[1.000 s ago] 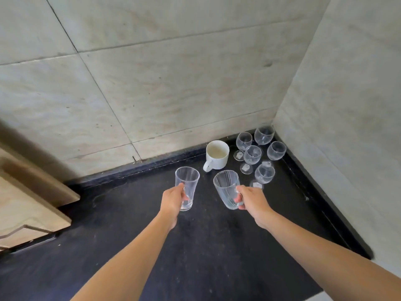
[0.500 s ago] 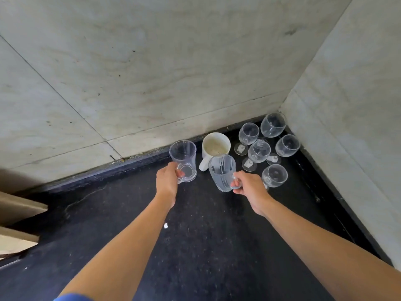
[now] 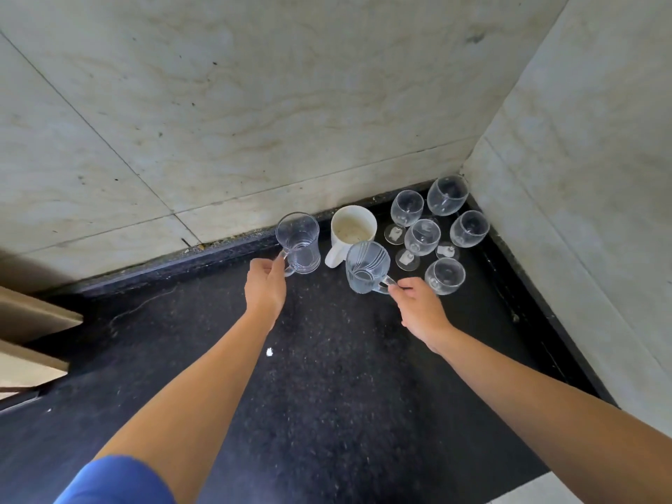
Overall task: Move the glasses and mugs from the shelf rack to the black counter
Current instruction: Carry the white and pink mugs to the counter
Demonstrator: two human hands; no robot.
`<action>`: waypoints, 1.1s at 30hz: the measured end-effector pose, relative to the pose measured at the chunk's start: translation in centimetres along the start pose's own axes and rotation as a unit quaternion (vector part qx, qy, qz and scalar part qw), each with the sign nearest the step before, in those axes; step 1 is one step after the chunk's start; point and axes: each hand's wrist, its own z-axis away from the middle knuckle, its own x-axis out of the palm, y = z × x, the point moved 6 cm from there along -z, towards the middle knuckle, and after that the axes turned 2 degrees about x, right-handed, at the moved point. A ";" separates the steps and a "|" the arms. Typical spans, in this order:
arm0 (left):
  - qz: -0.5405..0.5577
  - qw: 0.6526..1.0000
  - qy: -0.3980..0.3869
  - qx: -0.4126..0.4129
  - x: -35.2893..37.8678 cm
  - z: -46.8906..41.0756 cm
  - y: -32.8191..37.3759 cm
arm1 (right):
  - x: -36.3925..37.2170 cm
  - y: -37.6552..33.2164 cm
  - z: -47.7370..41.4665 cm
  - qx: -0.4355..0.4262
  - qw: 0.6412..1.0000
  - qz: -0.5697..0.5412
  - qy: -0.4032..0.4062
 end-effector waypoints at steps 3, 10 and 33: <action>-0.080 0.997 -0.012 -0.016 -1.3 2.9 -0.6 | -0.9 1.2 2.1 0.025 0.996 0.091 -0.011; -0.152 0.986 -0.061 -0.022 -5.1 13.1 -2.7 | 1.7 -0.5 7.4 -0.086 0.951 0.233 -0.183; -0.081 0.883 0.321 -0.334 -22.3 73.1 -35.0 | 23.0 10.0 58.2 -0.648 0.381 0.508 -0.420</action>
